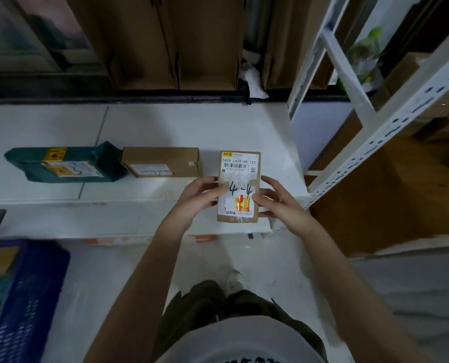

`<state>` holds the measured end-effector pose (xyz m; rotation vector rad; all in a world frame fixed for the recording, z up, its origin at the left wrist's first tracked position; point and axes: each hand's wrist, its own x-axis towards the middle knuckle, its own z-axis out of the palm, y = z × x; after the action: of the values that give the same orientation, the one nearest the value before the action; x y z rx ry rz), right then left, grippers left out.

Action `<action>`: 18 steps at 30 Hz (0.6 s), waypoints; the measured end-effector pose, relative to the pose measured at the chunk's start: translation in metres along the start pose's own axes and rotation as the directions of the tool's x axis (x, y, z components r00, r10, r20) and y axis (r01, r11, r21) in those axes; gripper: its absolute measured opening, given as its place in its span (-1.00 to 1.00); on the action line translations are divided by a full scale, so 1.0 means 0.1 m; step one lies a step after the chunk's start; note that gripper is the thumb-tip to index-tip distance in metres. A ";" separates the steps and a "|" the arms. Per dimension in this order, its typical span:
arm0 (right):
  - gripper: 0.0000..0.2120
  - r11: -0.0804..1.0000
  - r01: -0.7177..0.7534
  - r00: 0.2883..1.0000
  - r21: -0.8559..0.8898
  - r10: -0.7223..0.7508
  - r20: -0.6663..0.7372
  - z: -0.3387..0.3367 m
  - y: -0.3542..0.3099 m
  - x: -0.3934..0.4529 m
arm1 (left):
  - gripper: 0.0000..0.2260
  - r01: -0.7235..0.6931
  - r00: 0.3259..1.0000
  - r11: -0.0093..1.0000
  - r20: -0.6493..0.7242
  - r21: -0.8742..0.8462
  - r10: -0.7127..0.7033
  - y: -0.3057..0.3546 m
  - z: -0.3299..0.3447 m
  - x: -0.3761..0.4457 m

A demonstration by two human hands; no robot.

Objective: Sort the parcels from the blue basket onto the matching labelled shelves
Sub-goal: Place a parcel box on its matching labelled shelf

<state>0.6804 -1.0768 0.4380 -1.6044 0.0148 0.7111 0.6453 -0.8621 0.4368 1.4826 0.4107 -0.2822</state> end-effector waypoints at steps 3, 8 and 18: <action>-0.46 0.999 0.016 0.999 -0.049 -0.013 0.049 -0.02 -0.04 0.11 | -0.56 -0.004 1.000 0.993 0.005 0.117 0.004 0.11 -0.07 0.07; -0.60 0.991 0.101 0.987 -0.084 -0.089 0.136 -0.03 -0.24 0.24 | -0.45 -0.069 0.997 0.947 0.061 0.312 0.052 0.41 -0.20 0.21; -0.55 0.959 0.255 0.966 -0.120 -0.248 0.067 -0.13 -0.51 0.57 | -0.57 -0.223 0.972 0.761 0.200 0.609 0.124 1.26 -0.32 0.49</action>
<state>0.7527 -1.0573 0.4582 -1.6727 -0.2735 0.5629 0.7408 -0.8170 0.5280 2.1319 0.0405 -0.4025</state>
